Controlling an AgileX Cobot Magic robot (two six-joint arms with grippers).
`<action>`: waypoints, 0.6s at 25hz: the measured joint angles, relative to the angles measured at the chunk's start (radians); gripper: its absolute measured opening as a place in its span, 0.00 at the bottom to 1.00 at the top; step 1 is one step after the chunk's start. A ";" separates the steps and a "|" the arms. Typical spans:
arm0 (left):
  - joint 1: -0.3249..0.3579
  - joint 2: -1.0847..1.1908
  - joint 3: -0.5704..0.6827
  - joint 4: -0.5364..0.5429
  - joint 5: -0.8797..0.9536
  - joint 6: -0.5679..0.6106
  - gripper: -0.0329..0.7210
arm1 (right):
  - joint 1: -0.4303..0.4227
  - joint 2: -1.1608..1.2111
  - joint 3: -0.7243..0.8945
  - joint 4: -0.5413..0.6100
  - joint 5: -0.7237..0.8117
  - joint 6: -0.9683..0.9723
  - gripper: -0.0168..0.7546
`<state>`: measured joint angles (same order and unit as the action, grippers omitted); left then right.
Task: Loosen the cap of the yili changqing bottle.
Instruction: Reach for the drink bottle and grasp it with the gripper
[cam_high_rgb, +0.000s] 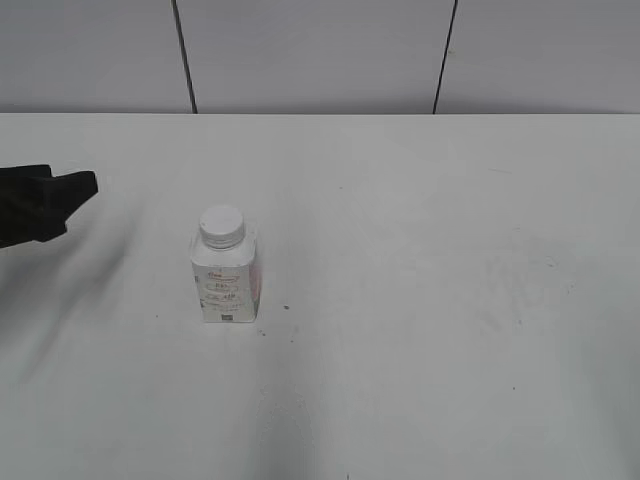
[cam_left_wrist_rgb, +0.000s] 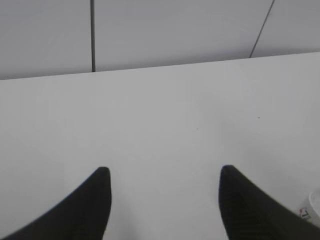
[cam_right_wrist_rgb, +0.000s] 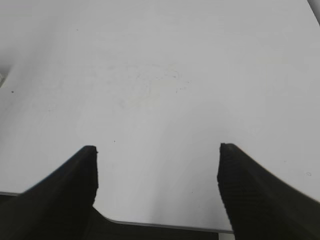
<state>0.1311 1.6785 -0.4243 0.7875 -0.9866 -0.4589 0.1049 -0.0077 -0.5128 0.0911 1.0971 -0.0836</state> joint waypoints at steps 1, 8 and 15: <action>0.047 0.031 0.000 0.054 -0.073 -0.011 0.61 | 0.000 0.000 0.000 0.000 0.000 0.000 0.78; 0.127 0.241 -0.138 0.503 -0.205 -0.027 0.58 | 0.000 0.000 0.000 0.000 0.000 0.000 0.78; 0.052 0.309 -0.282 0.739 -0.217 -0.027 0.67 | 0.000 0.000 0.000 0.000 0.000 0.000 0.78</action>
<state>0.1833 1.9880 -0.7065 1.5264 -1.2038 -0.4859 0.1049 -0.0077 -0.5128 0.0911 1.0971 -0.0836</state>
